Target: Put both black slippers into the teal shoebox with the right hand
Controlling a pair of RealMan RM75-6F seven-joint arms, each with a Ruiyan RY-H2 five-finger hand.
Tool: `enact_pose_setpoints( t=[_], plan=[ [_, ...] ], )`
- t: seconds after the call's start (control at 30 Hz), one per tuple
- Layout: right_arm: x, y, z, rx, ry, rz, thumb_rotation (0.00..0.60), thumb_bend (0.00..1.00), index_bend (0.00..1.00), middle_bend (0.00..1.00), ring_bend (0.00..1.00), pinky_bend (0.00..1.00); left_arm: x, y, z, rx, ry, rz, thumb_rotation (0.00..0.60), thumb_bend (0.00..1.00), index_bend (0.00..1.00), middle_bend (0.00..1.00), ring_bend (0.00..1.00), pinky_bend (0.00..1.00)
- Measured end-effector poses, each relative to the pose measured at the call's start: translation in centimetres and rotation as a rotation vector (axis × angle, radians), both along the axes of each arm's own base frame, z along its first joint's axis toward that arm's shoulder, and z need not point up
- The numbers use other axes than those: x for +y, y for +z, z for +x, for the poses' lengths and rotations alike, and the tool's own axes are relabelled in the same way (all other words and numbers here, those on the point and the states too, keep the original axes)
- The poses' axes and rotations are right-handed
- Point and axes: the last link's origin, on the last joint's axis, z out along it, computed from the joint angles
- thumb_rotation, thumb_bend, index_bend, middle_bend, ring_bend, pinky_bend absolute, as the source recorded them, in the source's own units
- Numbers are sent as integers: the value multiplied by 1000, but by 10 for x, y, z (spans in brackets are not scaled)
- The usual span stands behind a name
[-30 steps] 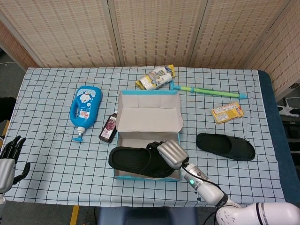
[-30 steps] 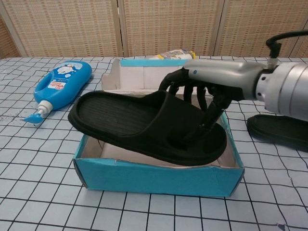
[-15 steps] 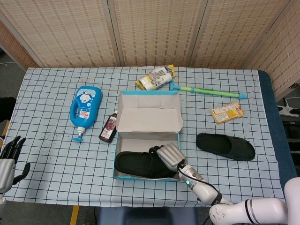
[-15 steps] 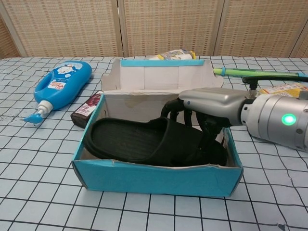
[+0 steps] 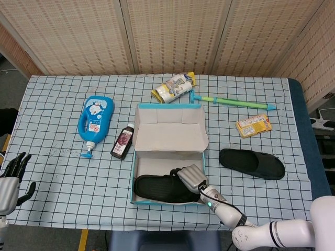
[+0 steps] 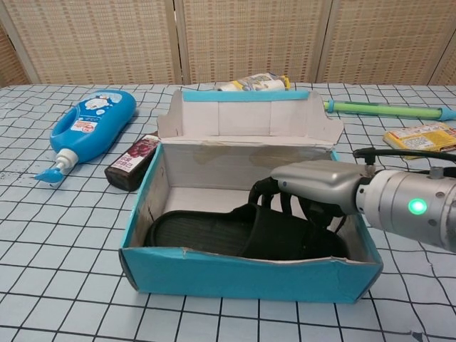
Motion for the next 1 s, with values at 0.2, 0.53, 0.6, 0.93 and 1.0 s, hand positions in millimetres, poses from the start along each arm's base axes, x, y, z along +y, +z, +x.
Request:
enact_pose_setpoints(
  t=[0.2,0.53,0.6,0.93,1.0],
  plan=[
    [-4,10,4,-145,-39,32,600,50,0,21,0,115,1,-2,0,5,3,-8,600,413,30,0,90,533],
    [-18,66,-7,-298,-80,-28,600,50,0,13,0,108,1,-2,1,2,-3,-3,600,413,30,0,90,533],
    [-20,83,-18,-273,-81,-73,600,50,0,13,0,108,0,-1,1,1,-6,-2,600,413,30,0,90,533],
    [-7,141,-110,47,-146,-376,600,41,0,12,0,105,1,-2,1,4,-3,-6,600,413,29,0,90,533],
    [-5,148,-133,105,-201,-396,600,34,0,11,0,103,1,-3,1,6,1,-8,600,413,29,0,90,533]
  ],
)
